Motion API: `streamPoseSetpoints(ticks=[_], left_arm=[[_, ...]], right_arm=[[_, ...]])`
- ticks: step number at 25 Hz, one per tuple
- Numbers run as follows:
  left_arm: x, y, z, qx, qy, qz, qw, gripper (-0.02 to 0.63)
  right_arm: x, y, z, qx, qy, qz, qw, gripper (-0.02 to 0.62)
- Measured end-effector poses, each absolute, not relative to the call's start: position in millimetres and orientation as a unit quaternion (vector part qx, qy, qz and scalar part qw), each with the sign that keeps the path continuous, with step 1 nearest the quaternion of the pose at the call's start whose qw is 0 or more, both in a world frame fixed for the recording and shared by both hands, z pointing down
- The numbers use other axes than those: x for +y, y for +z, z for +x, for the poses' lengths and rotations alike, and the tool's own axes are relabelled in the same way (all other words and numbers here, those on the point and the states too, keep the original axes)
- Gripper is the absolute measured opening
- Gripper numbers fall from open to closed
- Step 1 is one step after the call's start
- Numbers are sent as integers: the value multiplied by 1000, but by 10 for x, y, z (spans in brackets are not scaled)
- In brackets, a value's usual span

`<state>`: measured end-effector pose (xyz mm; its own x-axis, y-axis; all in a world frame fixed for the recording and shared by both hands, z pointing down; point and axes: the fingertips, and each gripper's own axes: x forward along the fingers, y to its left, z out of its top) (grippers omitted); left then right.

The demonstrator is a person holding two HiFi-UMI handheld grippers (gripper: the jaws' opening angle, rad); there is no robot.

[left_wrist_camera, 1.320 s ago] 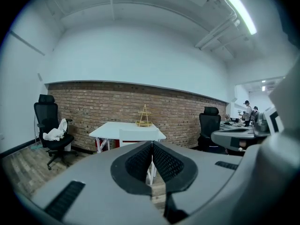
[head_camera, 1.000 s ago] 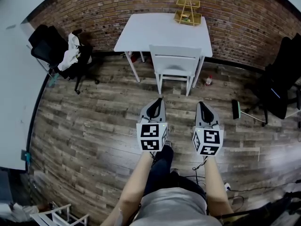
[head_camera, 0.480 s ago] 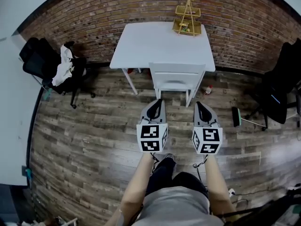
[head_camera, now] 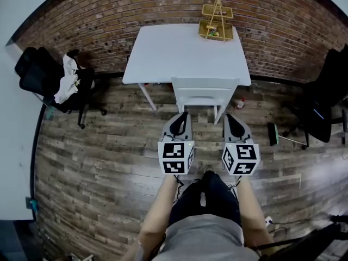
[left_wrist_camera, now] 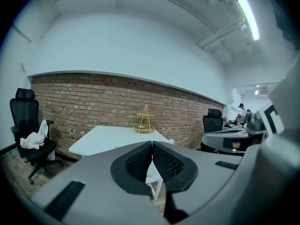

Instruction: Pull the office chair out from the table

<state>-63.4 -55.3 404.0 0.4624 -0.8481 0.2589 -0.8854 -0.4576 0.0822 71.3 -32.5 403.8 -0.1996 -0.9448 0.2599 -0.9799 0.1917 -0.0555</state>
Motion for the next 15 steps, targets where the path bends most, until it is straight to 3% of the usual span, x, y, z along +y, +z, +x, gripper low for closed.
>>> streamPoseSetpoints(ticks=[15], left_arm=[[-1580,4272,-390,-530,109,834,113,14]], right_arm=[[-1462,4236,910,-785,100,601,107,14]])
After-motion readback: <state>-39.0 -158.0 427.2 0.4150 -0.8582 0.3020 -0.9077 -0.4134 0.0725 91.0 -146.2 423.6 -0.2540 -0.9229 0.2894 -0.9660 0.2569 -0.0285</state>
